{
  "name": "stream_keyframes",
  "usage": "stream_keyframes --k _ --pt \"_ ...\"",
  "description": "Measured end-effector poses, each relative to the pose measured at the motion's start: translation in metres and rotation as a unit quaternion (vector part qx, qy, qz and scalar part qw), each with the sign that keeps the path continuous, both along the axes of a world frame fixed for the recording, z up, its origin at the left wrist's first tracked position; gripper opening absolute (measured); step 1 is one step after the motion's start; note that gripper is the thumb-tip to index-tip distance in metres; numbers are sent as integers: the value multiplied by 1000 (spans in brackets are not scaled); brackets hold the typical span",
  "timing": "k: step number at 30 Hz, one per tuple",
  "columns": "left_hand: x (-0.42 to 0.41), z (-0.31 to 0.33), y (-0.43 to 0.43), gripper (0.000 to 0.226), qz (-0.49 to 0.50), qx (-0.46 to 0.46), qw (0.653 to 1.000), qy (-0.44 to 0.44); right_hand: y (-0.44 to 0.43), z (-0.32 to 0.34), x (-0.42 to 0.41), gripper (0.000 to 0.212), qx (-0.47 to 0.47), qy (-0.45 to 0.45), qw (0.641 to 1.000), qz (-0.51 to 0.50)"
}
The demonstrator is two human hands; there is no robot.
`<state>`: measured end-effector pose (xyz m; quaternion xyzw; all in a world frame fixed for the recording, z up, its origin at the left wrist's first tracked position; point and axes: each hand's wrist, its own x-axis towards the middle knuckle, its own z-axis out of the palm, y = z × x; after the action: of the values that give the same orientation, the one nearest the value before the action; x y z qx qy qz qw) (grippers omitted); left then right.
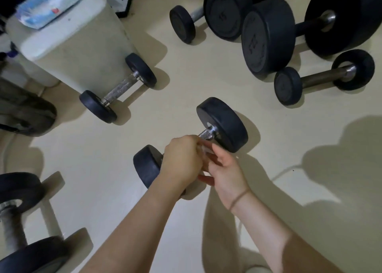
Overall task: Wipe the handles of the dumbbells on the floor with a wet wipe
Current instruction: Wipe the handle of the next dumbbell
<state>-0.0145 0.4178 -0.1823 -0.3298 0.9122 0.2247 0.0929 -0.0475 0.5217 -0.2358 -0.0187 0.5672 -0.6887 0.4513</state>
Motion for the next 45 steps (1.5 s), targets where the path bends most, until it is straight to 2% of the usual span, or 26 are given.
stream_keyframes --k 2,3,5,6,7,8,9,12,13,15,17,20,22,25,26,28,29,31,32,35,37,39,41,43,45 --pt "16 17 3 41 22 89 993 71 -7 0 -5 28 -30 -28 998 -42" --pt "26 25 2 46 14 98 990 99 -11 -1 -8 25 -10 6 998 -63" --pt "46 29 -7 46 -16 21 993 119 -17 -10 -12 21 92 180 976 -78" --pt "58 25 -14 43 -25 -38 993 113 -20 -14 -12 21 149 307 938 -62" --pt "69 18 -21 42 -24 -83 992 94 -23 -19 -11 24 190 432 881 -43" --pt "80 10 -25 46 -18 -99 993 69 -26 -27 -10 28 200 521 829 -32" --pt "89 3 -26 51 -12 -98 994 48 -26 -34 -8 31 190 568 801 -27" --pt "99 -11 -25 64 2 -90 995 48 -30 -43 3 32 159 580 797 -48" --pt "99 -14 -25 65 6 -88 995 48 -33 -42 10 30 143 588 796 -24" --pt "98 -14 -26 65 10 -85 995 54 -36 -39 28 25 110 599 788 90" --pt "97 -14 -28 64 10 -84 994 64 -36 -34 23 22 111 631 752 153" --pt "97 -15 -28 61 8 -84 994 74 -38 -29 -26 17 194 648 733 73" --pt "98 -16 -25 58 12 -84 992 90 -37 -23 -31 17 224 656 718 61" --pt "102 -13 -18 58 5 -75 992 97 -38 -15 12 25 157 692 685 165" --pt "105 -11 -16 61 -6 -68 993 96 -37 -14 18 24 129 711 664 193" --pt "111 -8 -17 69 -26 -51 994 98 -41 -10 -4 12 147 736 628 206" --pt "113 -4 -19 71 -26 -44 994 101 -45 -11 -21 8 179 746 617 177" --pt "113 5 -26 74 -11 -26 995 100 -47 -12 -37 22 232 743 615 128" --pt "111 7 -29 80 -5 -13 996 93 -45 -10 -27 22 232 734 625 129" --pt "108 6 -29 110 4 46 998 29 -35 -11 20 20 120 731 643 195" --pt "112 2 -21 120 1 72 997 5 -25 -9 15 22 80 736 627 243" --pt "117 -1 -14 123 -14 59 998 1 -23 -12 -16 28 128 752 604 231" --pt "119 1 -8 125 -20 38 999 1 -20 -10 -31 27 186 735 621 199" --pt "118 1 -5 128 -22 30 999 -2 -16 -9 -13 23 170 727 634 201" --pt "117 0 -1 130 -23 26 999 -5 -10 -9 10 22 128 732 627 235"
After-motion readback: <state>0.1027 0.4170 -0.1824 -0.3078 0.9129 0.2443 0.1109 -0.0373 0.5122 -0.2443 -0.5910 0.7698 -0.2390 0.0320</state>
